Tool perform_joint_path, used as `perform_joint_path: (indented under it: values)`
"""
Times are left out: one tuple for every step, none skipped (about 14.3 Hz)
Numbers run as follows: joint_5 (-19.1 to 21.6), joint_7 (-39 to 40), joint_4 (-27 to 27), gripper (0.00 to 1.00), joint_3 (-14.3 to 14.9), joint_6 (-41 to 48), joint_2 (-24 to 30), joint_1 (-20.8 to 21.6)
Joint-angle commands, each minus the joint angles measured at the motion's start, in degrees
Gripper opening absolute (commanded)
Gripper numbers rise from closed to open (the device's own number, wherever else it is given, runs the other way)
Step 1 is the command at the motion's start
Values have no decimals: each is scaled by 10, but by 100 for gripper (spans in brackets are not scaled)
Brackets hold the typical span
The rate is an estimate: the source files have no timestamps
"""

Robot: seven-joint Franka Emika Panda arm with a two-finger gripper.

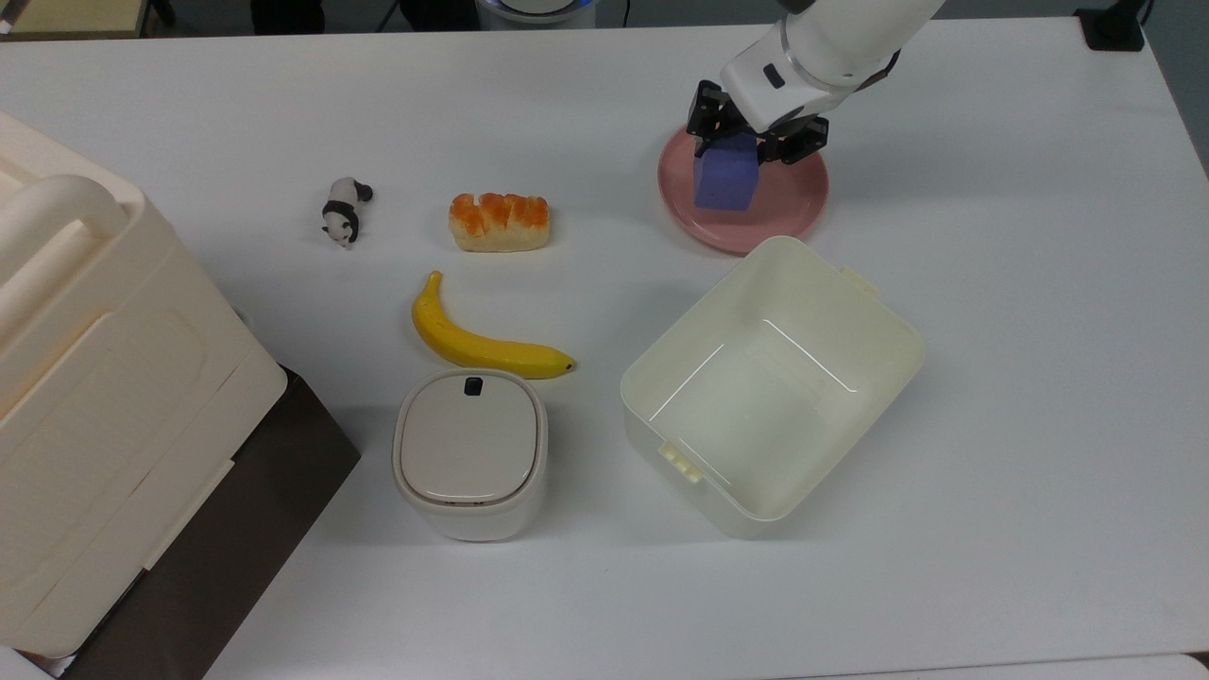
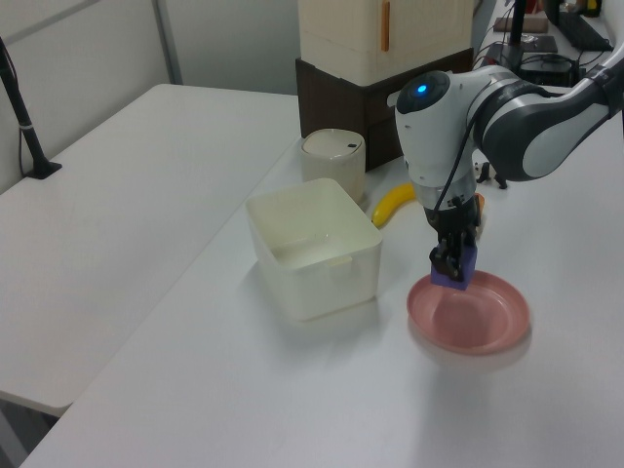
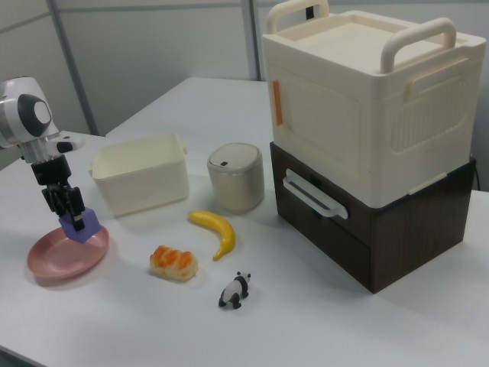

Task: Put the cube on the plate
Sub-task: 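Carry the purple cube over and lower it onto the pink plate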

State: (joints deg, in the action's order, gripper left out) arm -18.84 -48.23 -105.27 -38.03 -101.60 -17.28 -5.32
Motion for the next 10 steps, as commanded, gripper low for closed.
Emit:
perform_joint_path:
  values:
    - [8,-13,-3,92,0,25,8,1]
    - [8,-13,-2,93,-1,29,8,1]
    - [8,-12,-2,93,-1,32,8,1]
    - [8,-13,-2,94,-3,33,8,1]
    - [8,-13,-2,94,-5,33,8,1]
    - [8,-12,-2,95,-4,33,8,1]
    - [8,-12,-1,95,-4,33,8,1]
    - [8,-12,-1,100,-4,33,8,0]
    - [7,-11,0,100,-4,36,10,-3]
    - [5,-6,1,100,-4,42,14,-7]
